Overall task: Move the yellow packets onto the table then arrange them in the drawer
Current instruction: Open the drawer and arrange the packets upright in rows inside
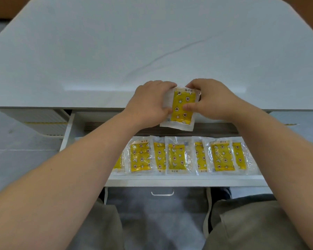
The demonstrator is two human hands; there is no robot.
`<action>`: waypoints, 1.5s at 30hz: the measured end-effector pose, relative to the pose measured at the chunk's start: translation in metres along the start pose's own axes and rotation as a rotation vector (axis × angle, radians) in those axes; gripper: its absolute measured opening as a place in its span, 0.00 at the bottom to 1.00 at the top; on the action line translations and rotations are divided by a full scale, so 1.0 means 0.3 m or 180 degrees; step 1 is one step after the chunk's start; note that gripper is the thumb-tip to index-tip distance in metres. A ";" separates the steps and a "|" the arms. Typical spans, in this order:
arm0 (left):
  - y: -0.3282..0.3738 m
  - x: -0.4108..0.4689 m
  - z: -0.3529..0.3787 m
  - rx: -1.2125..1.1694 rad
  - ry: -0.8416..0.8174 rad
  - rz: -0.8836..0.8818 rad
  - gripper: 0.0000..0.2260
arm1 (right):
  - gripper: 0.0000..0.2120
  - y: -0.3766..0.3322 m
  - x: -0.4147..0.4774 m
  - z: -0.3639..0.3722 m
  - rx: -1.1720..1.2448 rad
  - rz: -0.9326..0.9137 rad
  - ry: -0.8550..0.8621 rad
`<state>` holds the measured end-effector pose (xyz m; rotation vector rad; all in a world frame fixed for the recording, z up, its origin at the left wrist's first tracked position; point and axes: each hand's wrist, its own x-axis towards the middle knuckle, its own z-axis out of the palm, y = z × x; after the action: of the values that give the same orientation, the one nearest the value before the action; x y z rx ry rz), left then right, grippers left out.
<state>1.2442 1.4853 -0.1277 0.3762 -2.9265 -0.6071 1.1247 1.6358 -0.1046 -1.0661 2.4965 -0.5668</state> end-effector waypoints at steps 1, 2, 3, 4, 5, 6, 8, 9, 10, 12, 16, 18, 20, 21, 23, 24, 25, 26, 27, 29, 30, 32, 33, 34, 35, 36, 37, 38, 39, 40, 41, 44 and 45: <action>0.009 -0.002 -0.006 -0.0231 0.0057 -0.0055 0.23 | 0.17 -0.001 -0.007 -0.007 0.0107 -0.0006 -0.0027; 0.020 -0.003 -0.013 -0.0485 0.0099 -0.0132 0.18 | 0.15 -0.003 -0.016 -0.014 0.0168 -0.0019 -0.0069; 0.030 -0.004 -0.020 -0.0681 0.0104 -0.0217 0.14 | 0.14 -0.004 -0.024 -0.020 0.0179 -0.0040 -0.0135; 0.038 -0.008 -0.027 -0.0767 0.0037 -0.0280 0.10 | 0.14 -0.005 -0.034 -0.025 0.0186 -0.0052 -0.0247; 0.041 -0.014 -0.030 -0.0752 -0.0118 -0.0304 0.09 | 0.15 -0.003 -0.044 -0.027 0.0229 -0.0035 -0.0422; 0.040 -0.024 -0.031 -0.0680 -0.0336 -0.0300 0.08 | 0.15 0.000 -0.056 -0.027 0.0303 0.0001 -0.0641; 0.030 -0.050 -0.019 -0.0460 -0.0825 -0.0303 0.09 | 0.14 0.008 -0.075 -0.006 0.0348 0.0062 -0.1035; 0.022 -0.062 -0.005 -0.0337 -0.1023 -0.0318 0.10 | 0.13 0.012 -0.080 0.018 0.0274 0.0065 -0.1140; 0.013 -0.073 0.013 -0.0243 -0.1168 -0.0344 0.11 | 0.12 0.014 -0.082 0.051 0.0154 0.0061 -0.1184; -0.003 -0.085 0.050 -0.0188 -0.1388 -0.0455 0.11 | 0.13 0.014 -0.080 0.127 -0.0107 0.0073 -0.1179; -0.036 -0.088 0.099 -0.0368 -0.1722 -0.0876 0.12 | 0.11 0.016 -0.064 0.241 -0.0114 0.0207 -0.1206; -0.053 -0.089 0.115 -0.0683 -0.1782 -0.1153 0.13 | 0.13 0.017 -0.057 0.269 -0.0048 0.0230 -0.1143; -0.065 -0.093 0.130 -0.0932 -0.1781 -0.1352 0.14 | 0.15 0.016 -0.049 0.293 -0.0053 0.0201 -0.1087; -0.068 -0.097 0.138 -0.0914 -0.1795 -0.1369 0.14 | 0.16 0.018 -0.048 0.304 -0.0073 0.0194 -0.1069; -0.075 -0.105 0.158 -0.0481 -0.1817 -0.1154 0.15 | 0.19 0.028 -0.049 0.329 -0.0161 0.0191 -0.1066; -0.075 -0.111 0.167 -0.0185 -0.1786 -0.0988 0.16 | 0.20 0.034 -0.050 0.342 -0.0230 0.0175 -0.1067; -0.074 -0.117 0.174 0.0083 -0.1725 -0.0836 0.16 | 0.21 0.041 -0.052 0.354 -0.0313 0.0152 -0.1062; -0.075 -0.120 0.180 0.0328 -0.1651 -0.0713 0.16 | 0.22 0.046 -0.053 0.364 -0.0401 0.0132 -0.1047; -0.074 -0.123 0.186 0.0564 -0.1579 -0.0611 0.17 | 0.22 0.048 -0.055 0.373 -0.0490 0.0125 -0.1030; -0.073 -0.127 0.193 0.0878 -0.1478 -0.0450 0.20 | 0.23 0.041 -0.059 0.378 -0.0649 0.0118 -0.1012; -0.071 -0.128 0.192 0.0921 -0.1465 -0.0401 0.21 | 0.24 0.030 -0.063 0.372 -0.0731 0.0106 -0.1006; -0.061 -0.128 0.172 0.0918 -0.1513 -0.0351 0.25 | 0.27 0.001 -0.073 0.346 -0.0981 0.0053 -0.0990; -0.056 -0.127 0.155 0.0931 -0.1567 -0.0316 0.26 | 0.28 -0.016 -0.080 0.327 -0.1158 0.0004 -0.0992; -0.052 -0.127 0.134 0.0949 -0.1628 -0.0259 0.27 | 0.27 -0.036 -0.090 0.301 -0.1326 -0.0061 -0.1022; -0.049 -0.128 0.110 0.0931 -0.1689 -0.0187 0.27 | 0.26 -0.057 -0.101 0.272 -0.1442 -0.0119 -0.1104; -0.046 -0.134 0.084 0.0874 -0.1762 -0.0111 0.27 | 0.25 -0.077 -0.116 0.238 -0.1488 -0.0157 -0.1237; -0.044 -0.143 0.057 0.0808 -0.1848 -0.0039 0.28 | 0.25 -0.094 -0.131 0.205 -0.1477 -0.0173 -0.1406; -0.042 -0.155 0.030 0.0786 -0.1945 0.0015 0.30 | 0.27 -0.108 -0.149 0.173 -0.1439 -0.0170 -0.1596; -0.039 -0.169 0.006 0.0831 -0.2063 0.0038 0.34 | 0.30 -0.120 -0.165 0.146 -0.1407 -0.0163 -0.1791; -0.037 -0.185 -0.013 0.0918 -0.2192 0.0044 0.38 | 0.34 -0.128 -0.181 0.125 -0.1421 -0.0152 -0.1962; -0.035 -0.202 -0.026 0.1008 -0.2299 0.0060 0.41 | 0.37 -0.131 -0.193 0.113 -0.1504 -0.0141 -0.2084; -0.034 -0.243 -0.040 0.1117 -0.2404 0.0222 0.47 | 0.44 -0.132 -0.217 0.123 -0.1888 -0.0173 -0.2204; -0.034 -0.251 -0.041 0.1142 -0.2368 0.0316 0.49 | 0.46 -0.130 -0.222 0.132 -0.1960 -0.0187 -0.2214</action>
<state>1.3209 1.4919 -0.1263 0.0231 -3.7510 -0.2249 1.2099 1.6519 -0.1074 -1.2595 2.0235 0.5321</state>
